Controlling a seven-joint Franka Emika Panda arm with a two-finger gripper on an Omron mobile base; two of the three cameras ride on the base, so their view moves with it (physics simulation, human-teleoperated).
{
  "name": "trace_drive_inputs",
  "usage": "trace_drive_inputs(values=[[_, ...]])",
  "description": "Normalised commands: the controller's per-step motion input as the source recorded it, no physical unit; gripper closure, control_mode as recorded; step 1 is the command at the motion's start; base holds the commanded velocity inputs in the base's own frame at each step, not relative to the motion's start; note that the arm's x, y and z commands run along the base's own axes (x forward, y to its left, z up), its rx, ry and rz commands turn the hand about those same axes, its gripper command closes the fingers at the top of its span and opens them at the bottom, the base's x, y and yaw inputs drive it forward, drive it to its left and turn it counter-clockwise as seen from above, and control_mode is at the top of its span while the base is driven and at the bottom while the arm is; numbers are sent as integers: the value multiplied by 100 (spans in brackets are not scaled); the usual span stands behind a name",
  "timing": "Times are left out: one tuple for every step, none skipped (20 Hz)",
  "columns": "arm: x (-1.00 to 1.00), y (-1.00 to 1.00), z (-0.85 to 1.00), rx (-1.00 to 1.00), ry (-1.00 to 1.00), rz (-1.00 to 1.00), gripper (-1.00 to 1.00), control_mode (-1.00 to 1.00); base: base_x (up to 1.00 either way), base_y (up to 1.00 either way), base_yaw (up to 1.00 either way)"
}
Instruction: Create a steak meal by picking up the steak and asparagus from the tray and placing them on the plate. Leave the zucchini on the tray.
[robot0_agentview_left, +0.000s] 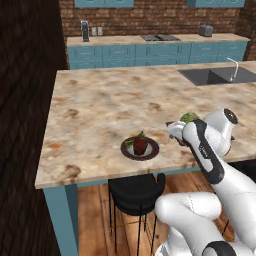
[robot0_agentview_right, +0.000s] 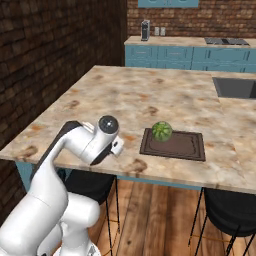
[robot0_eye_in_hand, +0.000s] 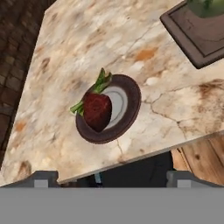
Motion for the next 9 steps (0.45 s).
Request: trace_drive_inputs(values=[[-30,-84,0,2,0,7,-100,-100,0,0,0],[-41,-81,0,0,0,11,-100,-100,0,0,0],[-39,-79,0,0,0,11,-100,-100,0,0,0],[-31,-73,0,0,0,8,-100,-100,0,0,0],[-26,-74,0,0,0,6,-100,-100,0,0,0],[-24,-72,0,0,0,6,-100,-100,0,0,0],[-21,-74,0,0,0,4,-100,-100,0,0,0],[-23,-71,0,0,0,5,-100,-100,0,0,0],[-21,-70,0,0,0,5,-100,-100,0,0,0]])
